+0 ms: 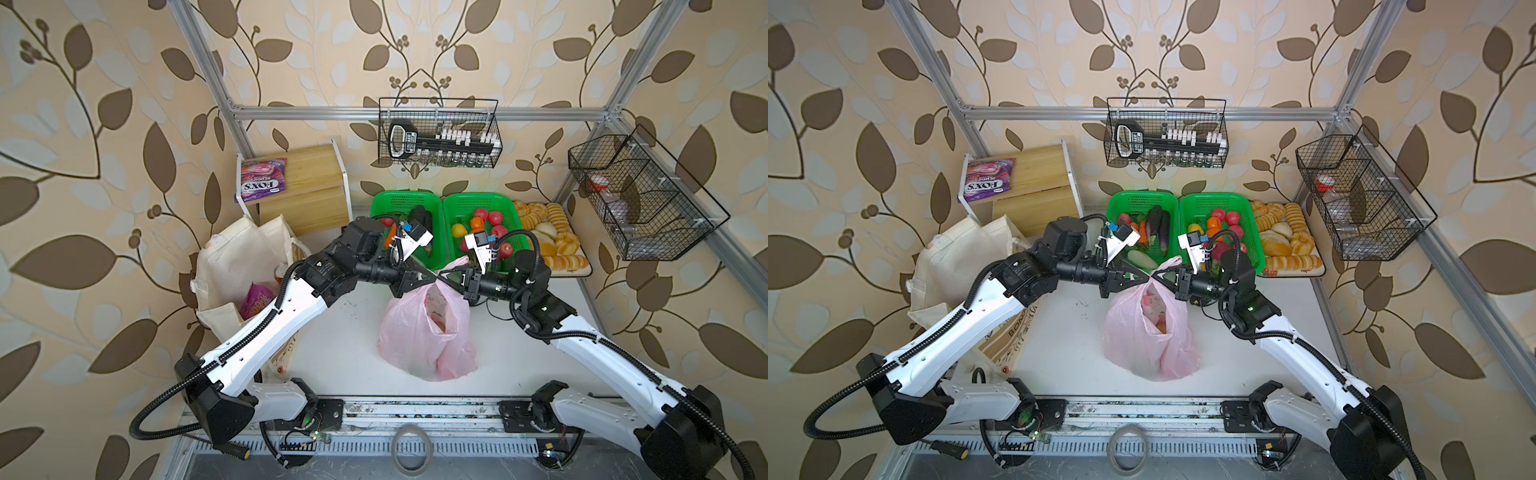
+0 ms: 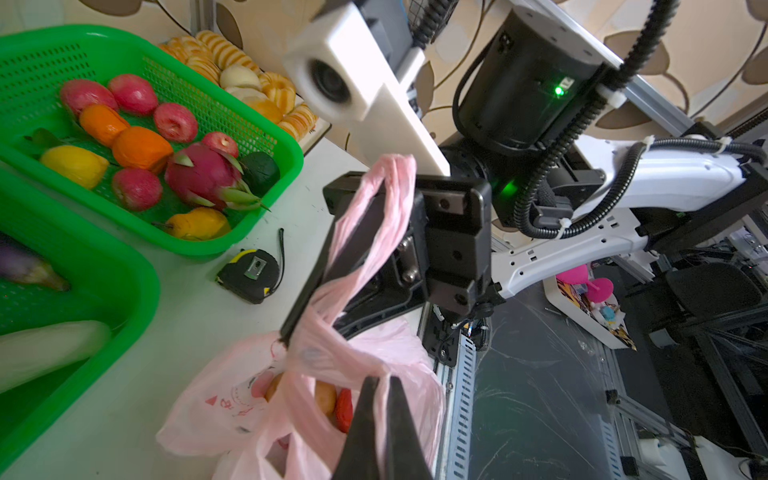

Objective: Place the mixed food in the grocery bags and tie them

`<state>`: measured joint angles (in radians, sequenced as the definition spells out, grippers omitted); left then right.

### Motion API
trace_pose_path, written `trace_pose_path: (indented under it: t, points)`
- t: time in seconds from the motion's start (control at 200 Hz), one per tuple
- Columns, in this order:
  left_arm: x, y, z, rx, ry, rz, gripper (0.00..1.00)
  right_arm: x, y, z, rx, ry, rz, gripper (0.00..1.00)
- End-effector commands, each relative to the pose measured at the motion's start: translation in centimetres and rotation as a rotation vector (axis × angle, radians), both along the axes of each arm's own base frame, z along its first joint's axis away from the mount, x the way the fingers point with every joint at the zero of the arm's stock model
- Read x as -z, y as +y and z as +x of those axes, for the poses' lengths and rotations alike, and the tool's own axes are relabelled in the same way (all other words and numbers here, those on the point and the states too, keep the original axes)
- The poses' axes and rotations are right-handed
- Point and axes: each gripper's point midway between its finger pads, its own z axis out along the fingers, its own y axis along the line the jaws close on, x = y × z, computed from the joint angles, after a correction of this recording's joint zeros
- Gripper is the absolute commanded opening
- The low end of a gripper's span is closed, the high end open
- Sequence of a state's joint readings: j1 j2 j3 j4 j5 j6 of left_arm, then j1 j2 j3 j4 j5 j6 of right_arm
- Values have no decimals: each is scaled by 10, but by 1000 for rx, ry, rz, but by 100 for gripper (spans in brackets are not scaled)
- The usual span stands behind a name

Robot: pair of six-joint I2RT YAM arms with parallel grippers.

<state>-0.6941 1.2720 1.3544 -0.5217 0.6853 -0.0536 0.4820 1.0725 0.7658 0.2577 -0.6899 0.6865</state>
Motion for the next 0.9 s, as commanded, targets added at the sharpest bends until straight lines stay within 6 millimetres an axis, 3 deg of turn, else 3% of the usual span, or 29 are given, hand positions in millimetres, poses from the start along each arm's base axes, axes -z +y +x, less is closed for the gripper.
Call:
trace_pose_path:
  t: [0.0,0.14,0.465,0.66,0.895]
  points:
    - [-1,-9,-17,43,36,-30,5,8,-11,19,124,63,18,0]
    - [21,-18,-19,33,81,-34,15,12,-14,18,138,70,20,0]
    - [46,-29,-18,36,133,-12,32,16,-10,-4,41,69,5,3]
    - [63,-28,-18,28,158,19,35,17,-8,-12,-5,65,-3,12]
    - [66,-28,-18,33,157,23,33,17,-4,-17,-51,56,-10,32]
